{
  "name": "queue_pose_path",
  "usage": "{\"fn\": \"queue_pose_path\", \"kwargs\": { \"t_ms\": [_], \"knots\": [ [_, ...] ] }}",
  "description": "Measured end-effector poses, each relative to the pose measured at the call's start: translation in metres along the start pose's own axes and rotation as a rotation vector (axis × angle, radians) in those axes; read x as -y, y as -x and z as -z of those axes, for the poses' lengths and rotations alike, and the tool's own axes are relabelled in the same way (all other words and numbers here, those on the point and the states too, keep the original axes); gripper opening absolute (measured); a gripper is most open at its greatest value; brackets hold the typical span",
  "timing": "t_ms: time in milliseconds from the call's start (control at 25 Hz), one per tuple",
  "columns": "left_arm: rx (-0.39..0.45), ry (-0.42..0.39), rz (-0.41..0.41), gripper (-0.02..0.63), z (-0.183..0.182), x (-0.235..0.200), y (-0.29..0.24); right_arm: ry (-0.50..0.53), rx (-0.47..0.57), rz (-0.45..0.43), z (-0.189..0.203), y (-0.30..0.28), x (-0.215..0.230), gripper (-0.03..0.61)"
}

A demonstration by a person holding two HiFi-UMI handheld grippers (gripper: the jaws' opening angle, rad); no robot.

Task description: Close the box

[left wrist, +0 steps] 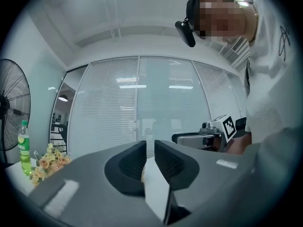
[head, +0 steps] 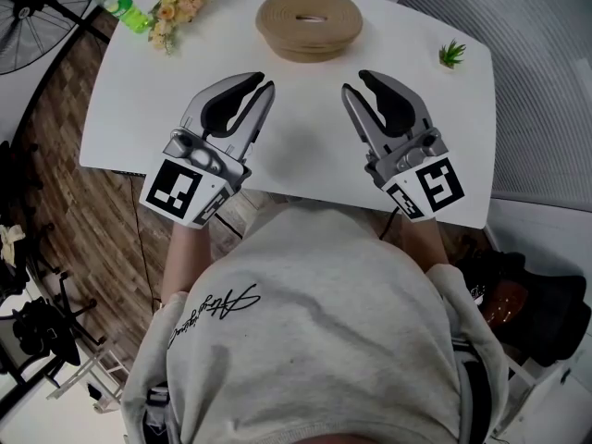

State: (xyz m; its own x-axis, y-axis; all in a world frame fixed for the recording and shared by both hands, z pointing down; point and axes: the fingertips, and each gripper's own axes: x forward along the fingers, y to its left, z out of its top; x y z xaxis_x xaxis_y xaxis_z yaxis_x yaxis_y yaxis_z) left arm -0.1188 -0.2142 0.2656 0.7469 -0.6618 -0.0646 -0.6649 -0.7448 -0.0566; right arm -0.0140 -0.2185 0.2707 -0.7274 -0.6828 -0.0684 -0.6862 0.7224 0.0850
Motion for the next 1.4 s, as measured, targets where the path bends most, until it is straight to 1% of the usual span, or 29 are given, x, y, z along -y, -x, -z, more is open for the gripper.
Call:
{"fn": "queue_pose_path", "kwargs": {
  "t_ms": [360, 680, 920, 1400],
  "knots": [
    [0.002, 0.004, -0.004, 0.034, -0.002, -0.004, 0.001, 0.003, 0.018, 0.009, -0.005, -0.002, 0.004, 0.075],
    [0.001, 0.001, 0.002, 0.031, -0.003, -0.005, 0.000, 0.002, 0.014, -0.002, -0.004, -0.006, 0.003, 0.063],
    [0.000, -0.003, 0.001, 0.028, -0.004, -0.006, 0.000, 0.021, 0.026, 0.009, -0.009, -0.007, 0.005, 0.021],
    [-0.002, -0.009, 0.003, 0.020, -0.002, -0.008, -0.003, 0.014, 0.035, 0.034, -0.009, -0.005, 0.012, 0.000]
  ]
}}
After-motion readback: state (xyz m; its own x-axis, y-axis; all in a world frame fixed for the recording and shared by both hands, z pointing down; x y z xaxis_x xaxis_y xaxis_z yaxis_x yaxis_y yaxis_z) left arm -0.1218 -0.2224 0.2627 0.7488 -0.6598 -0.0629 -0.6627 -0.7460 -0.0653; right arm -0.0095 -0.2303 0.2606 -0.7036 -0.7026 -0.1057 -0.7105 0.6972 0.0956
